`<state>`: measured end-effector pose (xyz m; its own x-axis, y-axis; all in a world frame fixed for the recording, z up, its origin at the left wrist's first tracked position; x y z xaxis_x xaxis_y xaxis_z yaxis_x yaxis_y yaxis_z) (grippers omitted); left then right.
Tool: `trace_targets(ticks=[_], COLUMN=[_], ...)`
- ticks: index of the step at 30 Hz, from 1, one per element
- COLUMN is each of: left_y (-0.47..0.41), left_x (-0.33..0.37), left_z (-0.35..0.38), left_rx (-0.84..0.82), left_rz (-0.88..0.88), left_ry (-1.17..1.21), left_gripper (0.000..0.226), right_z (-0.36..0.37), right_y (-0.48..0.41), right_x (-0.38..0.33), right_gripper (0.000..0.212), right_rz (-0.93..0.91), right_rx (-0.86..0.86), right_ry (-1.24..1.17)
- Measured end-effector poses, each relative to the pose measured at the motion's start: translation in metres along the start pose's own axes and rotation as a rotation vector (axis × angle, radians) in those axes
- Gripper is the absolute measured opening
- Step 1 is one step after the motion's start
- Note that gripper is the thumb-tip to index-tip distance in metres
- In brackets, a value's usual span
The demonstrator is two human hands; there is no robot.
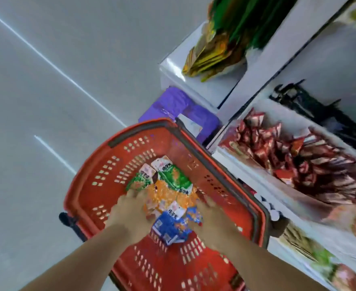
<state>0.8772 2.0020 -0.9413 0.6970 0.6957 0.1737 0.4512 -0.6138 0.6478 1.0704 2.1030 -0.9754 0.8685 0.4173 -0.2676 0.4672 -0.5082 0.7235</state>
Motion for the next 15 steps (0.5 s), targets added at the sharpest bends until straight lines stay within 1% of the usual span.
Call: trace_targets(ticks=[3,5,8,12,15], left_y=[-0.049,-0.08,-0.124,-0.169,-0.194], left_x=[-0.003,-0.005,-0.012,-0.034,-0.05], left_z=[0.044,0.067,0.095,0.122,0.141], left_rx=[-0.075,-0.111,-0.152,-0.167,-0.176], left_rz=[0.004,0.014,0.019,-0.068,-0.117], left_ry=[-0.043,-0.099,-0.195,-0.158,-0.159], left_gripper=[0.073,0.078,0.088,0.097,0.1], right_z=[0.029,0.043,0.06,0.082,0.107], right_y=[-0.058,-0.095,-0.143,-0.19,-0.212], right_x=[0.005,0.003,-0.003,-0.011,-0.004], right_gripper=[0.067,0.069,0.075,0.086,0.094], right_rz=[-0.046,-0.071,-0.12,-0.16,-0.16], right_rx=[0.008,0.004,-0.004,-0.039,-0.078], right_ry=[0.032,0.034,0.085,0.143,0.176])
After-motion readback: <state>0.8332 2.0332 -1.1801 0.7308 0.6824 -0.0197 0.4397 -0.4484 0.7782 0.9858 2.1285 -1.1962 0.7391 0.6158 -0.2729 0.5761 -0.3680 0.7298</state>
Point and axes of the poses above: each hand's wrist, its own y-axis away from the middle knuckle, its own z-axis out of the palm, x = y × z, the point moved 10 cm from there along -y, towards the middle knuckle, and after that the axes turned 8 degrees about x, right-handed, at the moved point
